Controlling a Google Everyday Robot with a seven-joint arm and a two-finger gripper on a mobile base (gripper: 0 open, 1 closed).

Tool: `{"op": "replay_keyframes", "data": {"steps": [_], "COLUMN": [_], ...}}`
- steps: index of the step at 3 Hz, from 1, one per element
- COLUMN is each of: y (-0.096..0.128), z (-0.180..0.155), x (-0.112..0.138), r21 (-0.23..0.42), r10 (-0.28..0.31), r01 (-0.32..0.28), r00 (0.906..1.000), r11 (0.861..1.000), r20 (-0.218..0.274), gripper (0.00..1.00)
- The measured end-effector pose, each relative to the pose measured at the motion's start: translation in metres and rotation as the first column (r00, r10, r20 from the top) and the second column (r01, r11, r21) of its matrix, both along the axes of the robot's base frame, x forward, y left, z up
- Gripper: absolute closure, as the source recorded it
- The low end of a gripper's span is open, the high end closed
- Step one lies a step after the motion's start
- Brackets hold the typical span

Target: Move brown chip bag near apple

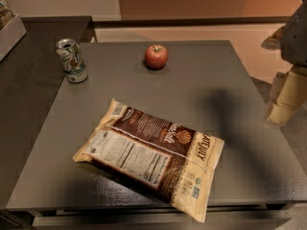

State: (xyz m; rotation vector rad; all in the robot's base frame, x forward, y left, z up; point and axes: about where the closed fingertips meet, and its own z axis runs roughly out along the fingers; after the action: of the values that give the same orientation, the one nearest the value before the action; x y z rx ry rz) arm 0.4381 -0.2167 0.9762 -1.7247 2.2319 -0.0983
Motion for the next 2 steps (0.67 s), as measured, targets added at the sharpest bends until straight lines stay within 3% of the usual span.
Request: {"op": "replay_keyframes", "data": {"steps": [2], "y": [0.01], "z": [-0.001], "x": [-0.007], "r21": [-0.01], "r10": [0.035], "r01": [-0.035], "r00": [0.9993], "r11": [0.999], "r20": [0.011], "gripper": [0.0]}}
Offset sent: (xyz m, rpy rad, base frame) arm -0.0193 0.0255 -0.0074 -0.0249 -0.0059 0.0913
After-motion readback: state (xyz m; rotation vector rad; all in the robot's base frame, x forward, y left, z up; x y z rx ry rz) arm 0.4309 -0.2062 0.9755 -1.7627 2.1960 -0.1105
